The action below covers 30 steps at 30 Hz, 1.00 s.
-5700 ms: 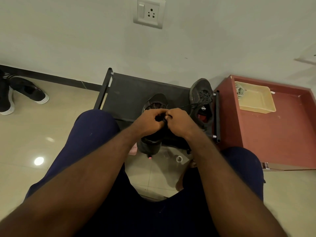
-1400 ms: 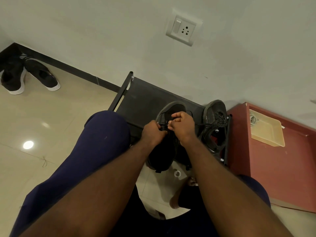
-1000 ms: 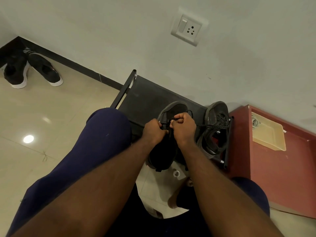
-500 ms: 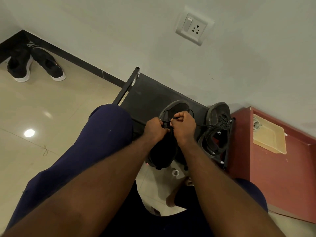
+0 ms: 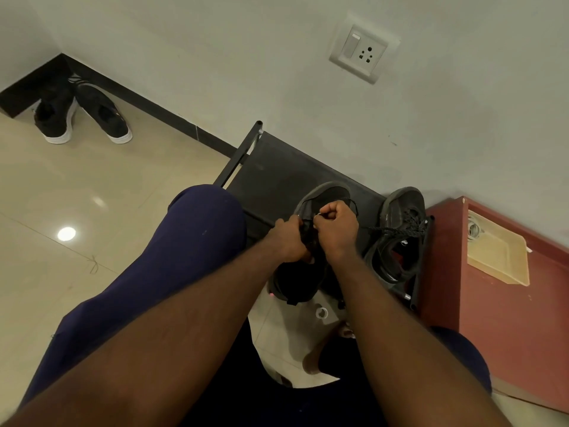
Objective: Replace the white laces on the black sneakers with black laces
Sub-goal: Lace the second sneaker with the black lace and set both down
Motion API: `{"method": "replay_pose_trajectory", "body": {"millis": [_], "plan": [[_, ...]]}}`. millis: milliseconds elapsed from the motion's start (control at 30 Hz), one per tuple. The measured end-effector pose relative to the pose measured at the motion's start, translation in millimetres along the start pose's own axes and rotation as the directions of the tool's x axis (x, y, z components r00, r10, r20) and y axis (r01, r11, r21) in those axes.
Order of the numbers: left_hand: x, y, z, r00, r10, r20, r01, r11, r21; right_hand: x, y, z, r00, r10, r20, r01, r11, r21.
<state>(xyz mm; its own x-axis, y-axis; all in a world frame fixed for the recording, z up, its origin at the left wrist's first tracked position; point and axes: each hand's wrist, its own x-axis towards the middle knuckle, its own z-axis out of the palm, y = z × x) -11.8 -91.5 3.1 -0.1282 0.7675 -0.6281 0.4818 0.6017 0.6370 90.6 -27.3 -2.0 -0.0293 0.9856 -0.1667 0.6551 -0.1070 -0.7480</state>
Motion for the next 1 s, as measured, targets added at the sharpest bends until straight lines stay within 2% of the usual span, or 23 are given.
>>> {"method": "replay_pose_trajectory", "body": {"millis": [233,300,533,700,833,1000], "plan": [[-4,-1,1,1.000,-0.006,0.013,0.007,1.000,-0.030,21,-21,-10,0.983,0.090,0.161,-0.061,0.983,-0.175],[-4,-2,2,1.000,-0.001,0.008,0.001,1.000,-0.029,30,-23,-9,0.977,0.089,0.192,-0.035,0.962,-0.269],[-3,-4,4,1.000,0.020,-0.012,-0.021,0.999,-0.026,41,-22,0,0.974,0.108,0.197,-0.023,0.921,-0.389],[-3,-5,4,1.000,0.025,-0.019,-0.025,0.999,-0.031,43,-33,2,0.966,0.070,0.249,0.071,0.855,-0.514],[-1,-4,4,1.000,0.019,-0.017,-0.019,1.000,-0.011,46,-28,4,0.969,0.089,0.229,0.040,0.862,-0.505],[-2,-3,7,1.000,0.002,-0.009,-0.001,0.997,0.079,36,-26,6,0.955,0.114,0.273,0.047,0.853,-0.520]]}}
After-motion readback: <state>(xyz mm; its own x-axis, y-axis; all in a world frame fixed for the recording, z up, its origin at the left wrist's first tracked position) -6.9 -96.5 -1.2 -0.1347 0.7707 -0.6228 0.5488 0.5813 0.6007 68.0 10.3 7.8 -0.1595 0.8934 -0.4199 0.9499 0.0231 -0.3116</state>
